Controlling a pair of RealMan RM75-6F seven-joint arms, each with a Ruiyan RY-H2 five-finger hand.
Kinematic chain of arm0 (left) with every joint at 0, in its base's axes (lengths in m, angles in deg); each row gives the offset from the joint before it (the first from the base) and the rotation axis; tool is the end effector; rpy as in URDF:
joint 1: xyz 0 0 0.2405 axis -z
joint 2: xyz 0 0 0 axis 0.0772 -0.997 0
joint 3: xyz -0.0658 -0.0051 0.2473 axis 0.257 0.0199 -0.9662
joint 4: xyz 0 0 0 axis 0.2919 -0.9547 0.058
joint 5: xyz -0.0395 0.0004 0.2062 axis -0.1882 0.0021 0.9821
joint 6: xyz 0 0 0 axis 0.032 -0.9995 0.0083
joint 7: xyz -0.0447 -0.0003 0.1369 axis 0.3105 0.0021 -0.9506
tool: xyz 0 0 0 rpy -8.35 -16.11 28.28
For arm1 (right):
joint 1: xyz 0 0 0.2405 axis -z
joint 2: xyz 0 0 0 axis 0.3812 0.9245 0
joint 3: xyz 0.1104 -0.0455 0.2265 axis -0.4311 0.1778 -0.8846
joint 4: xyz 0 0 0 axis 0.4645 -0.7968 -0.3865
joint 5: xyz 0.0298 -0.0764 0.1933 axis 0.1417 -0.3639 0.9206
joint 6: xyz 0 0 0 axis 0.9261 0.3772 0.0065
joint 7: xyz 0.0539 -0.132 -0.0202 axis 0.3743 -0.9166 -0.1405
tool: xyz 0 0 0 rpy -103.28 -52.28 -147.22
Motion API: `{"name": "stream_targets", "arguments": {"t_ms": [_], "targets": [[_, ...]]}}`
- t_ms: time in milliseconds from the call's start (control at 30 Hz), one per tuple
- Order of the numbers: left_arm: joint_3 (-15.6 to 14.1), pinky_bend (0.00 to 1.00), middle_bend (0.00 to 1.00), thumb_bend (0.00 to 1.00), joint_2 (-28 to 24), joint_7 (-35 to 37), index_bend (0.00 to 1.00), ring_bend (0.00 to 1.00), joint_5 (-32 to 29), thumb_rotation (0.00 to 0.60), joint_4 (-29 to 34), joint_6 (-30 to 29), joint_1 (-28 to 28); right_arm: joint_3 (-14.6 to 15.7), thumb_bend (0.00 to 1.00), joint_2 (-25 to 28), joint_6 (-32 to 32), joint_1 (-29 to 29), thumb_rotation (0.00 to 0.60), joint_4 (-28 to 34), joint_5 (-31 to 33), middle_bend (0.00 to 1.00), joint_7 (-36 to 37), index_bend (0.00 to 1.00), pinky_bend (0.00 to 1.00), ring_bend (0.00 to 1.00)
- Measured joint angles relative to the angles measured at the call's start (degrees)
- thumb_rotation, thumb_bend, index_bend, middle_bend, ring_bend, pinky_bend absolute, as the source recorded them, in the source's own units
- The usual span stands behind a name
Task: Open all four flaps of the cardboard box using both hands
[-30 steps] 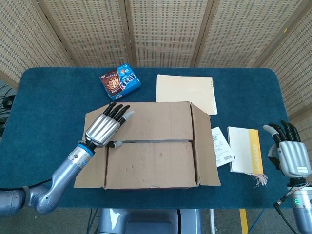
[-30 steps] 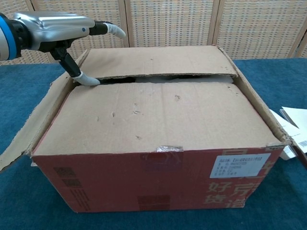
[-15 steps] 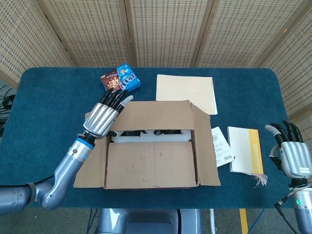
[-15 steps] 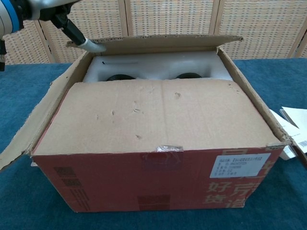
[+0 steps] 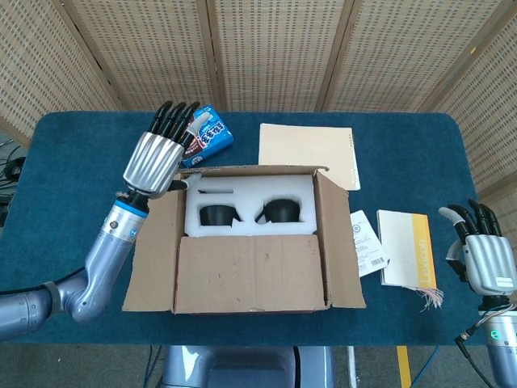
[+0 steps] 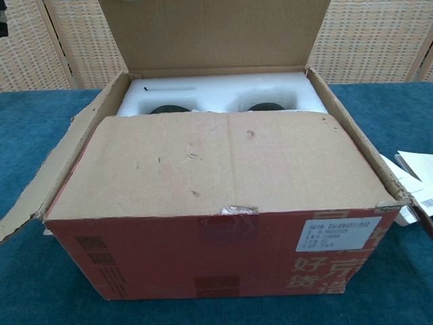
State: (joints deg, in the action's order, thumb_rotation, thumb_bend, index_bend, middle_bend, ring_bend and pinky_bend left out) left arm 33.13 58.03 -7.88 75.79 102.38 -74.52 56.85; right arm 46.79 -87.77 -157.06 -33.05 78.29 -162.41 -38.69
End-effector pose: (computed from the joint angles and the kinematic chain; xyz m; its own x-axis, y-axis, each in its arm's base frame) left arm -0.0437 0.3880 0.1171 0.4765 -0.2275 0.8492 0.7484 -0.4020 -0.5276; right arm -0.2803 -0.2312 0.1865 0.3738 0.0850 0.9236 -0.9263 -0.0167 0.3765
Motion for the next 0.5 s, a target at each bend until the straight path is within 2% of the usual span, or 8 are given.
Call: {"name": "stream_targets", "arguments": {"t_ms": [233,500], "targets": [[2.22,0.00,0.00,0.22,2.55,-0.61,0.00,0.00,-2.61,0.500,-8.18,2.83,4.16,-0.01,0.96,0.24,-0.27,0.34,0.600,0.28,0.23,0.18,-0.20,0.19,0.05,0.00],[3.18,0.00,0.00,0.22,6.32,-3.49,0.00,0.00,-6.67,0.501,-16.17,5.86,8.60,0.01,0.96,0.53,-0.52,0.64,0.600,0.58,0.31,0.18,-0.27,0.19,0.05,0.00]]}}
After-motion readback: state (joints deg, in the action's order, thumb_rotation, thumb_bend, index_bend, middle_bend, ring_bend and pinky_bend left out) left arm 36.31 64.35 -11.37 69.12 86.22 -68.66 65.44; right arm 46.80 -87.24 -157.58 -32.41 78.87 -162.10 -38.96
